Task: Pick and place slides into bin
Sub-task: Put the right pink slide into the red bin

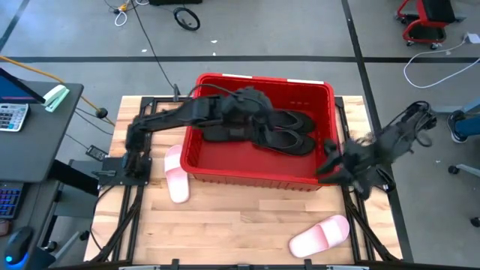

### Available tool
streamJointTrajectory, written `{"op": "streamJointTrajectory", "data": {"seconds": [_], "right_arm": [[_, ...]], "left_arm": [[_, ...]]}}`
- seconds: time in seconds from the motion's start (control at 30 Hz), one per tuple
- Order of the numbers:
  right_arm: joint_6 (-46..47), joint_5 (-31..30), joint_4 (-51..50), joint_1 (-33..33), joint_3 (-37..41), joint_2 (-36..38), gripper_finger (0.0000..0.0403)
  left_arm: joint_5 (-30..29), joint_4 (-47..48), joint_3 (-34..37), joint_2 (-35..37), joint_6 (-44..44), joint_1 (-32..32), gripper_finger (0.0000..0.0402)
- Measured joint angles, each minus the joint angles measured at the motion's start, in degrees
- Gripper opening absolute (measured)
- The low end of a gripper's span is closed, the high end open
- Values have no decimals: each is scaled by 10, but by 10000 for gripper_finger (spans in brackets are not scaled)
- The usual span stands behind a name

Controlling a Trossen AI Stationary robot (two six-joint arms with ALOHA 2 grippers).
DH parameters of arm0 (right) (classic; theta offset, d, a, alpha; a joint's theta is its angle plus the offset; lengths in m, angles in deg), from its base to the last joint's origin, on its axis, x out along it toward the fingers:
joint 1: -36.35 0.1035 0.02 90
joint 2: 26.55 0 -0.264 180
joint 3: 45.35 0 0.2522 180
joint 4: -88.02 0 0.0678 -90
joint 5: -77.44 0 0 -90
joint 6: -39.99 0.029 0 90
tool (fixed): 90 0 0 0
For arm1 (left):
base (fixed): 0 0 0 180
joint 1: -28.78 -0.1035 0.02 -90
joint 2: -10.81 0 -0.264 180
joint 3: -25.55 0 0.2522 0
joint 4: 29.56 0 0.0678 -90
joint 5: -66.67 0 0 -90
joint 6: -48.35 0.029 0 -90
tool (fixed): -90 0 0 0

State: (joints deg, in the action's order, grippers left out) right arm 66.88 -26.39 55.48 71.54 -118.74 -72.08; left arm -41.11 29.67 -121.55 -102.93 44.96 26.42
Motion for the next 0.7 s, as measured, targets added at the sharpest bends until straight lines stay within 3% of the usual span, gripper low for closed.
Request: {"op": "streamJointTrajectory", "data": {"seconds": [0.3,0.53,0.7], "right_arm": [[341,45,-248,34,1,-72,110],[454,54,-279,79,1,-154,110],[585,47,-278,86,0,-206,110]], "left_arm": [[1,134,0,88,-159,72,212],[0,175,1,114,-173,138,186],[0,180,1,116,-191,180,173]]}}
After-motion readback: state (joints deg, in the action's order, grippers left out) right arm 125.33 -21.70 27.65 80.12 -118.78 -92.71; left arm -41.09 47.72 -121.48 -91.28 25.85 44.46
